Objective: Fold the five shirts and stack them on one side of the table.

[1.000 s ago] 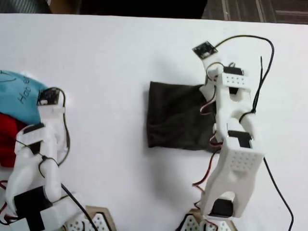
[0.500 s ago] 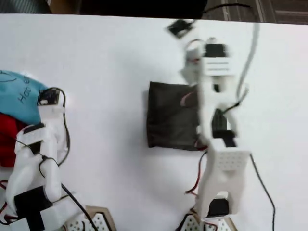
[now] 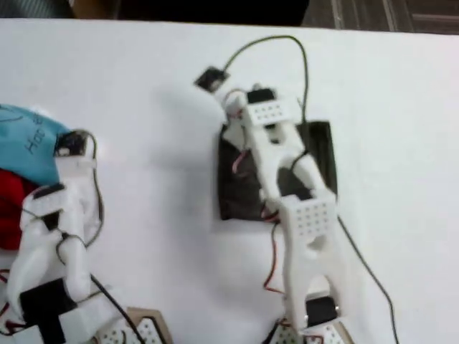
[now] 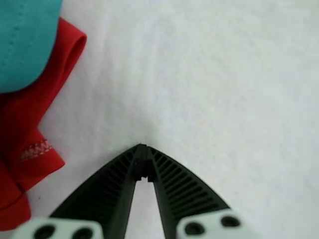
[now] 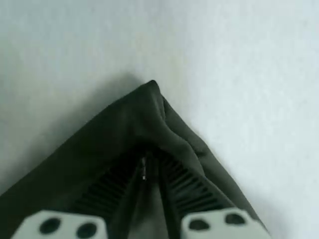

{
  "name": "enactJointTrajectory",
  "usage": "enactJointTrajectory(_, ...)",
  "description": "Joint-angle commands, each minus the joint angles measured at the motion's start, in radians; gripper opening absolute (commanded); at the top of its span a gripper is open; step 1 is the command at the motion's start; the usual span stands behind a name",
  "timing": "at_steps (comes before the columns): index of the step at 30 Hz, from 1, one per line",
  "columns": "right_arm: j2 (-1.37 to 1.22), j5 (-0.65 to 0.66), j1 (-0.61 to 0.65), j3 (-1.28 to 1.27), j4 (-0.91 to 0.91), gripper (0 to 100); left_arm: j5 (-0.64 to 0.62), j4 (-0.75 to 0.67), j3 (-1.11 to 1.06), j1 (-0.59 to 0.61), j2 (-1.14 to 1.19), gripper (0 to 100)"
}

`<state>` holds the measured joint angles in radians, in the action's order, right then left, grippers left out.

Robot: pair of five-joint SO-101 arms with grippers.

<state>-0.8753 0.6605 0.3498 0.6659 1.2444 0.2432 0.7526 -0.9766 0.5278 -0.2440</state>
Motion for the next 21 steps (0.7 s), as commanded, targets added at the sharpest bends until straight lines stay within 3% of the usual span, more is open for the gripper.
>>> enactJointTrajectory(1,-0.035,-0.005,0.062,0.12,-0.013,2.0,-0.008,-0.011,-0.002,0.011,-0.037,3)
enactJointTrajectory(7,-0.111,-0.005,0.082,0.281,0.002,2.0,-0.008,-0.011,-0.002,0.011,-0.037,3)
enactJointTrajectory(12,-0.116,-0.005,0.05,0.4,0.151,2.0,-0.008,-0.011,-0.002,0.011,-0.037,3)
enactJointTrajectory(21,-0.125,0.003,-0.156,0.741,0.447,2.0,-0.008,-0.011,-0.002,0.011,-0.037,3)
